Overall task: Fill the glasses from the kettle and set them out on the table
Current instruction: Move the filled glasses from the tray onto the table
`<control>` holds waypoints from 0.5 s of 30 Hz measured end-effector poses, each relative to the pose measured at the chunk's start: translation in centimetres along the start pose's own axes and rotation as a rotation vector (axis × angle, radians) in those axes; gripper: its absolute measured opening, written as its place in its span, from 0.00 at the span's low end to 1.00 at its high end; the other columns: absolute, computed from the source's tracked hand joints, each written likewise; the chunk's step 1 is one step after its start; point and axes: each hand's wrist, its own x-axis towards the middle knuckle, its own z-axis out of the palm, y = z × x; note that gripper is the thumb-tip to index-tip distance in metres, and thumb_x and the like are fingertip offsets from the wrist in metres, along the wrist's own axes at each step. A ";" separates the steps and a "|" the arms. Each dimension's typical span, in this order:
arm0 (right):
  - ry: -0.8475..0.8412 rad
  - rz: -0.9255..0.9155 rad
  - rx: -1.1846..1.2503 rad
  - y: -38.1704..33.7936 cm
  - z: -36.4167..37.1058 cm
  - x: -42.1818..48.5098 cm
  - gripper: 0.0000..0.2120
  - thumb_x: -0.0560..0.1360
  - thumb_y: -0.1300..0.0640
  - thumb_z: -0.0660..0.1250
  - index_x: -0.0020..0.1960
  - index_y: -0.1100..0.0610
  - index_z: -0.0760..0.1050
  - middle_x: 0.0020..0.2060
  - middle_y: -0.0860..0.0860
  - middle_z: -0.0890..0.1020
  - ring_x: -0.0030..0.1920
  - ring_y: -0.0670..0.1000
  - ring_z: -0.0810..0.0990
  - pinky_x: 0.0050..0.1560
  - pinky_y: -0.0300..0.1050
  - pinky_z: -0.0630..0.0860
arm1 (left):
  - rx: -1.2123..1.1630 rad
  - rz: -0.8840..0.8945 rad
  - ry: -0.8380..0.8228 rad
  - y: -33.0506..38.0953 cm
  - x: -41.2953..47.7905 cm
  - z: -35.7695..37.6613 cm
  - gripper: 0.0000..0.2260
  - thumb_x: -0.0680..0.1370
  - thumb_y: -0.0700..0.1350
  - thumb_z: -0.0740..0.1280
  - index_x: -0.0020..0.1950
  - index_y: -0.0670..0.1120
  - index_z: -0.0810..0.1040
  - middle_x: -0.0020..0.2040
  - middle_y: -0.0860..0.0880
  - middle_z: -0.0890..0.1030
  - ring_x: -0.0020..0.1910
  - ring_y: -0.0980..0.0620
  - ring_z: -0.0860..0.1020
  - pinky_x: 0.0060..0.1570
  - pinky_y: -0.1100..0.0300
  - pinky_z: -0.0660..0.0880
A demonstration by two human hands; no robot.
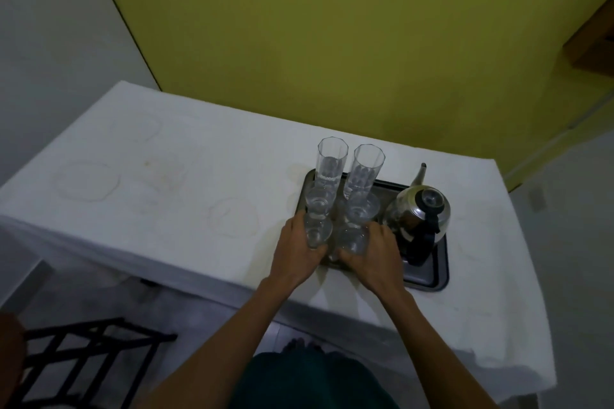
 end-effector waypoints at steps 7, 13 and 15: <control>-0.011 -0.093 -0.028 -1.4 -1.6 0.4 0.36 0.64 0.38 0.78 0.65 0.54 0.74 0.59 0.52 0.77 0.60 0.53 0.76 0.50 0.47 0.75 | -0.085 -0.035 0.023 0.2 0.2 -0.8 0.26 0.70 0.53 0.75 0.64 0.47 0.72 0.58 0.49 0.79 0.54 0.52 0.78 0.53 0.60 0.78; -0.076 -0.229 -0.077 -6.3 -3.4 1.5 0.34 0.62 0.39 0.78 0.62 0.54 0.75 0.58 0.51 0.78 0.58 0.54 0.77 0.51 0.50 0.77 | -0.071 -0.022 0.128 -0.5 -0.1 -5.3 0.27 0.63 0.53 0.77 0.57 0.50 0.71 0.53 0.52 0.77 0.50 0.54 0.77 0.44 0.66 0.74; -0.137 -0.279 -0.093 -8.5 -2.5 2.7 0.33 0.61 0.39 0.78 0.61 0.53 0.76 0.56 0.51 0.79 0.56 0.54 0.78 0.49 0.50 0.77 | -0.047 -0.033 0.188 -1.6 0.1 -7.8 0.27 0.62 0.51 0.77 0.57 0.50 0.70 0.53 0.52 0.77 0.50 0.53 0.77 0.46 0.63 0.74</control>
